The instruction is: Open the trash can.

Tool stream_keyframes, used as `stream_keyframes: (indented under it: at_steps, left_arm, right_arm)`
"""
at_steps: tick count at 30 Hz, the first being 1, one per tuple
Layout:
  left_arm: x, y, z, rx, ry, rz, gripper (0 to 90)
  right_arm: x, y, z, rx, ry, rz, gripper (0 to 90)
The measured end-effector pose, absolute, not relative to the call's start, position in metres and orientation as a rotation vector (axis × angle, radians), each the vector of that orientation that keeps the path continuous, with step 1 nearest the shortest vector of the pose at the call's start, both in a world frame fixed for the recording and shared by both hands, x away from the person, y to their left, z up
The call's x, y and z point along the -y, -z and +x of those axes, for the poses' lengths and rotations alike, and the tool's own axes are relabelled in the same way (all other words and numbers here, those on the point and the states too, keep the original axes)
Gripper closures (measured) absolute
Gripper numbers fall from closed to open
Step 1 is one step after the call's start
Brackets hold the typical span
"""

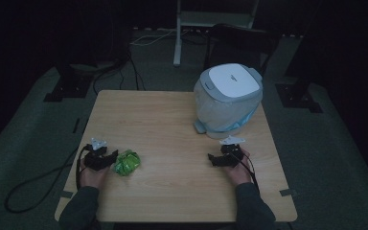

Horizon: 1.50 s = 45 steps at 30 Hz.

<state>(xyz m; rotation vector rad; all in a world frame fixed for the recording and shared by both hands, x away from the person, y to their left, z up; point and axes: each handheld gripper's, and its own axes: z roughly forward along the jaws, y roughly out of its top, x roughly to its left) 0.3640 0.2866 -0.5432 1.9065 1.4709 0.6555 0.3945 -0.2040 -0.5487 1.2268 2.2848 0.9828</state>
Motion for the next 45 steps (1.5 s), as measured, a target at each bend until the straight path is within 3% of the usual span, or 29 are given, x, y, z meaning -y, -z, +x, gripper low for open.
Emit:
stream_keyframes:
  at_steps: [3, 5, 6, 7, 8, 9, 11, 12, 13, 16, 29, 45]
  left_arm:
    - [-0.286, 0.543, 0.364, -1.474, -0.656, 1.906, 44.0]
    - [-0.286, 0.543, 0.364, -1.480, -0.658, 1.902, 42.9]
    - [-0.286, 0.543, 0.364, -1.479, -0.657, 1.903, 41.6]
    - [-0.286, 0.543, 0.364, -1.479, -0.657, 1.904, 41.6]
    - [-0.286, 0.543, 0.364, -1.476, -0.655, 1.910, 41.2]
    - [-0.286, 0.543, 0.364, -1.475, -0.654, 1.911, 40.4]
    - [-0.286, 0.543, 0.364, -1.474, -0.654, 1.912, 40.3]
    - [-0.286, 0.543, 0.364, -1.474, -0.654, 1.912, 39.8]
    - [-0.286, 0.543, 0.364, -1.474, -0.654, 1.912, 39.7]
    - [-0.285, 0.543, 0.364, -1.476, -0.655, 1.911, 39.5]
    - [-0.284, 0.543, 0.369, -1.437, -0.632, 1.945, 33.8]
    - [-0.285, 0.539, 0.376, -1.412, -0.589, 2.005, 34.0]
  right_arm:
    - [0.204, 0.548, 0.394, -2.284, -0.981, 1.228, 15.1]
    - [0.203, 0.547, 0.393, -2.288, -0.983, 1.226, 21.5]
    - [0.201, 0.545, 0.392, -2.296, -0.982, 1.222, 32.7]
    - [0.201, 0.545, 0.392, -2.296, -0.982, 1.222, 32.7]
    - [0.200, 0.544, 0.391, -2.303, -0.985, 1.213, 44.9]
    - [0.198, 0.541, 0.390, -2.310, -0.987, 1.202, 69.6]
    - [0.196, 0.541, 0.390, -2.308, -0.984, 1.205, 74.5]
    - [0.192, 0.541, 0.389, -2.310, -0.981, 1.190, 83.0]
    - [0.190, 0.541, 0.388, -2.307, -0.964, 1.174, 85.4]
    - [0.184, 0.538, 0.387, -2.294, -0.957, 1.147, 89.7]
    - [0.172, 0.527, 0.388, -2.272, -0.981, 1.114, 89.8]
    - [0.158, 0.497, 0.402, -2.267, -0.975, 1.029, 89.7]
